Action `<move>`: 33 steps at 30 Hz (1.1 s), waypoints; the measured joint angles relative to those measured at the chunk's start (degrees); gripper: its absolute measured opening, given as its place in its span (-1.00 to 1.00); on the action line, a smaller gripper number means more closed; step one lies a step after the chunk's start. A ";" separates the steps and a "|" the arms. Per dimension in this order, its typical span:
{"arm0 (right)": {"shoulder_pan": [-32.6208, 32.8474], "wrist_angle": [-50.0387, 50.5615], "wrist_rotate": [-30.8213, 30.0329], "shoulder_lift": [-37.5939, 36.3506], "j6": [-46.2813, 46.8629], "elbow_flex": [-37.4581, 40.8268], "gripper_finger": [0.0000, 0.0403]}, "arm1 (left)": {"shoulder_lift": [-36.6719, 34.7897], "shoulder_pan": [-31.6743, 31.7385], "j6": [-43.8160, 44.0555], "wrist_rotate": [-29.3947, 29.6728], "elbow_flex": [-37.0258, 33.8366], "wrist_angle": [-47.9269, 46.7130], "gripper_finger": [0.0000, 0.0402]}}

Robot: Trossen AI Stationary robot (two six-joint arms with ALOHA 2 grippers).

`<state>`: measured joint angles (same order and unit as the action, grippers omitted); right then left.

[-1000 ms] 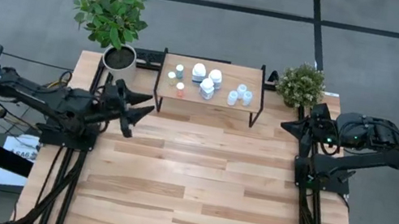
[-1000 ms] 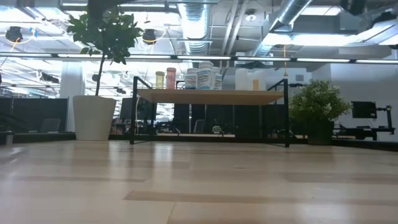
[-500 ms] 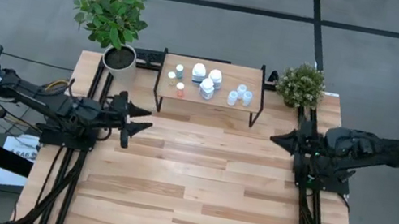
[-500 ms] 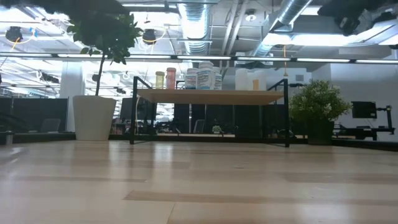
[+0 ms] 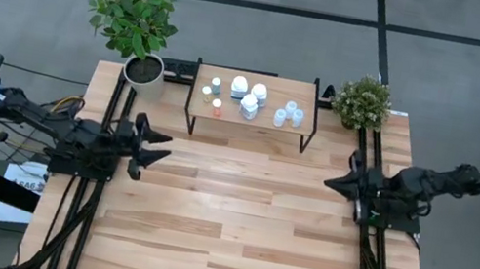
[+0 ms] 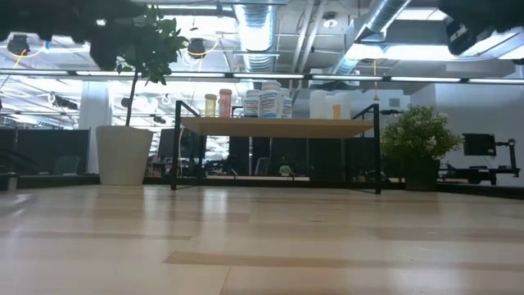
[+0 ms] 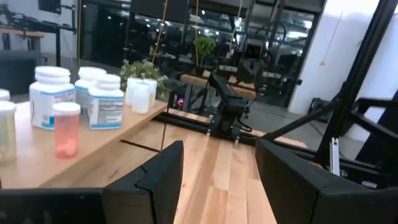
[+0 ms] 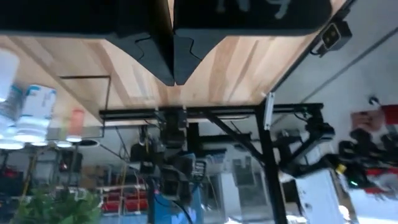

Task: Pick and place medicine bottles onto shelf by color
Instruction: Return to Home Position

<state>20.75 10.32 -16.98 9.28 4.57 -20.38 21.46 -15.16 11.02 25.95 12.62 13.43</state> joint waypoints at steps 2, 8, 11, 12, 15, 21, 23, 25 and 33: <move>0.28 -3.62 0.65 -2.00 -0.07 3.25 -0.94 | -1.39 0.00 0.21 -0.35 -2.57 2.85 -0.06; 0.25 -2.65 2.78 -8.88 -0.12 7.19 -0.94 | -5.94 0.02 -1.10 -4.69 -8.36 10.14 -0.06; 0.13 1.44 3.77 -9.07 -0.53 6.49 -0.94 | -8.63 0.07 -0.62 -5.19 -10.85 10.71 -0.06; 0.11 2.50 3.91 -9.11 -0.61 5.90 -0.94 | -9.53 0.17 -0.04 -4.86 -11.84 11.05 -0.06; 0.11 3.42 3.90 -9.22 -0.53 5.55 -0.94 | -11.86 1.26 -0.08 -3.56 -11.97 9.80 -0.06; 0.07 0.77 3.77 -9.18 0.12 8.47 -0.94 | -15.29 4.43 -5.84 -8.33 -11.97 10.51 -0.06; 0.07 -2.18 3.75 -9.07 0.34 10.93 -0.94 | -15.93 5.07 -5.87 -10.96 -11.98 10.33 -0.06; 0.07 -7.75 3.73 -9.23 0.10 13.52 -0.94 | -16.36 5.44 -5.85 -12.42 -12.00 9.81 -0.06; -0.90 -15.73 3.70 -9.09 -0.51 19.87 -0.94 | -16.38 5.51 -0.09 -12.69 -12.02 6.94 -0.06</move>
<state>19.85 -5.41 -13.28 0.19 4.05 -0.51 5.08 -9.65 10.92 13.26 0.60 20.37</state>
